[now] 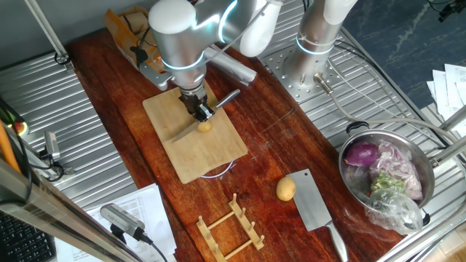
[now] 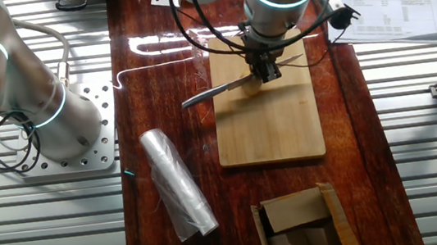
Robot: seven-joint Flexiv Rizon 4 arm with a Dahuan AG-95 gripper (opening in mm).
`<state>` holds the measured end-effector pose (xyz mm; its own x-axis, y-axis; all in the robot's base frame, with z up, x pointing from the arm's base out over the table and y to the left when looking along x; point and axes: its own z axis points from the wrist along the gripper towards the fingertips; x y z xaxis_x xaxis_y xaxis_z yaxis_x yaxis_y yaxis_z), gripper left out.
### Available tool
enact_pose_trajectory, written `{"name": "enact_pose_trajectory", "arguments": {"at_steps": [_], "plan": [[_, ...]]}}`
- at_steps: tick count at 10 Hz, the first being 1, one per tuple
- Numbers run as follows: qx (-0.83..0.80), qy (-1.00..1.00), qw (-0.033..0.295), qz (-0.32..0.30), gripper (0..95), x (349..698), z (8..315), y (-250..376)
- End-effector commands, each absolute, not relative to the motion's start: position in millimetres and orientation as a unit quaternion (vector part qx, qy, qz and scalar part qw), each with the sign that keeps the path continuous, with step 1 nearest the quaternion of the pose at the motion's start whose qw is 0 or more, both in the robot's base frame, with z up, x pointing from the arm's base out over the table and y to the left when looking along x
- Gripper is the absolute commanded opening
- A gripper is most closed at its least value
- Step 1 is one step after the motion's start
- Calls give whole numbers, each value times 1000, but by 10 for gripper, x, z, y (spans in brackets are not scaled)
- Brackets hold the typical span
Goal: Chop the potatoes
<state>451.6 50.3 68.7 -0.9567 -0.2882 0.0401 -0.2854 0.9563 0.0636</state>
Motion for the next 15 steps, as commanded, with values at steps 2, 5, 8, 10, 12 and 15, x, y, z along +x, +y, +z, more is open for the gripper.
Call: {"name": "enact_pose_trajectory", "arguments": {"at_steps": [2,5,8,10,12,15], "plan": [[149,-988,23,-27,0,4486,455,508],[152,-988,26,-24,0,4489,509,513],[148,-988,27,-21,0,4491,536,513],[145,-989,29,-17,0,4491,560,513],[145,-989,29,-17,0,4491,566,513],[147,-989,29,-17,190,4491,581,513]]}}
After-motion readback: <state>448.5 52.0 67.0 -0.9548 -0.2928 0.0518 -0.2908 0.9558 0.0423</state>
